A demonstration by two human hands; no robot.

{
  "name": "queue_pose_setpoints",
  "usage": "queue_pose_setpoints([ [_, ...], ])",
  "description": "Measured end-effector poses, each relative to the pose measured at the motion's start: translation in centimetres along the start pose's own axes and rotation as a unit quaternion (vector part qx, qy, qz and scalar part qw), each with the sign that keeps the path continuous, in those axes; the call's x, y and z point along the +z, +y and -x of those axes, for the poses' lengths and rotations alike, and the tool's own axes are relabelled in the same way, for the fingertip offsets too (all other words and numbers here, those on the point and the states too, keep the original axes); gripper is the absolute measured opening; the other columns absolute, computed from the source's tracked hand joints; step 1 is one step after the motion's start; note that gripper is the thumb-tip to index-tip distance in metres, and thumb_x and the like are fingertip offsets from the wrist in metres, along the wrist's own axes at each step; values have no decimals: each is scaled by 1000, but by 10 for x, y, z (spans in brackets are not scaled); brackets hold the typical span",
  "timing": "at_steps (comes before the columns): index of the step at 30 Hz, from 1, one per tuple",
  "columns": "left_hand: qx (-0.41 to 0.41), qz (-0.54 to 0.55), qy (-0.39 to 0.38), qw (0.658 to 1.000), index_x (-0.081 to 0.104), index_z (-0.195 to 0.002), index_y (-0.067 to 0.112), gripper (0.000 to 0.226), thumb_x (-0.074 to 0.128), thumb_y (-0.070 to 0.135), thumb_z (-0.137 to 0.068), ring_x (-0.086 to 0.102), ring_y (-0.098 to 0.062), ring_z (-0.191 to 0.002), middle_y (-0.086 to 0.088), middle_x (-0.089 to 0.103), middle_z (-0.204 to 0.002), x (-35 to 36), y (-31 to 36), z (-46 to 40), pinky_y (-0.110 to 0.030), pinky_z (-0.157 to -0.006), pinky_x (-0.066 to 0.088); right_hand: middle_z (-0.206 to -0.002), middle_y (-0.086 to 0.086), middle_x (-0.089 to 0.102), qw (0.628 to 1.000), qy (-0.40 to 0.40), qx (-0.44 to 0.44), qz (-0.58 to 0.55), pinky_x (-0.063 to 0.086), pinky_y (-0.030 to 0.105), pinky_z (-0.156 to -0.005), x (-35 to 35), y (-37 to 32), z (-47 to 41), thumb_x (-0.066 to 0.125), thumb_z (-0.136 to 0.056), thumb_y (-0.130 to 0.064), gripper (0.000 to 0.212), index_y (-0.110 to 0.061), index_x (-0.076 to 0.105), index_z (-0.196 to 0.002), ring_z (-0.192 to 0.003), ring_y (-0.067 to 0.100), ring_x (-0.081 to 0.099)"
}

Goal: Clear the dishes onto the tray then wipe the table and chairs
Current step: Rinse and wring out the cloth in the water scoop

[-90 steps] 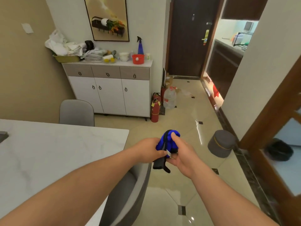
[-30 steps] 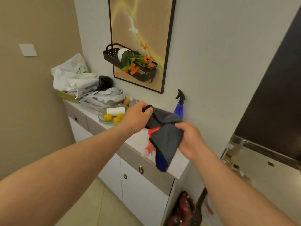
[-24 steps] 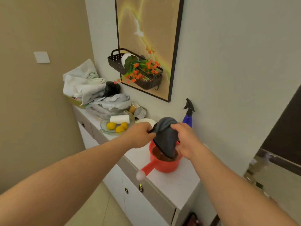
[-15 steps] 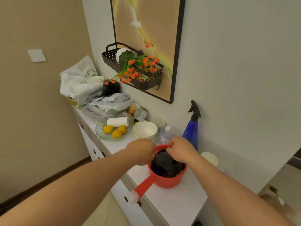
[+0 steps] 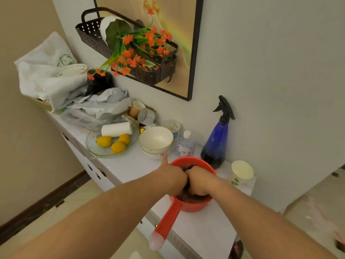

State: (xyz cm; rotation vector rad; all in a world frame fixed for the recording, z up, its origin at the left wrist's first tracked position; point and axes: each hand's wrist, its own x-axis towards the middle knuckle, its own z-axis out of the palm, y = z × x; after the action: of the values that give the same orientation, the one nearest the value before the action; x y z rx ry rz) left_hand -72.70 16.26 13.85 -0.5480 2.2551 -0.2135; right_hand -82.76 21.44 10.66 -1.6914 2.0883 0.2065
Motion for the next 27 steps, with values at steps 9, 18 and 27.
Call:
queue_pose_setpoints([
  [9, 10, 147, 81, 986, 60, -135, 19, 42, 65, 18, -94, 51, -34, -130, -6, 57, -137, 13, -7, -7, -66, -115, 24, -118, 9, 66, 996, 10, 61, -70, 55, 43, -90, 5, 1, -5, 77, -78, -26, 79, -14, 34, -143, -103, 29, 65],
  [18, 53, 223, 200, 953, 66, -117, 25, 24, 54, 20, -97, 62, -25, -101, -1, 66, -110, 15, -22, 6, -39, -88, 53, -127, 5, 67, 998, 39, 56, -11, 52, 39, -97, -4, 3, -3, 59, -94, -16, 44, -26, 58, -137, -113, 27, 64],
  [27, -17, 279, 289, 916, 64, -102, 24, 13, 54, 28, -95, 61, -23, -90, -2, 62, -97, 30, -34, 8, -42, -81, 56, -120, 0, 59, 994, 100, 32, 28, 58, 39, -83, 2, 0, 1, 71, -85, -27, 41, -34, 62, -125, -102, 24, 63],
])
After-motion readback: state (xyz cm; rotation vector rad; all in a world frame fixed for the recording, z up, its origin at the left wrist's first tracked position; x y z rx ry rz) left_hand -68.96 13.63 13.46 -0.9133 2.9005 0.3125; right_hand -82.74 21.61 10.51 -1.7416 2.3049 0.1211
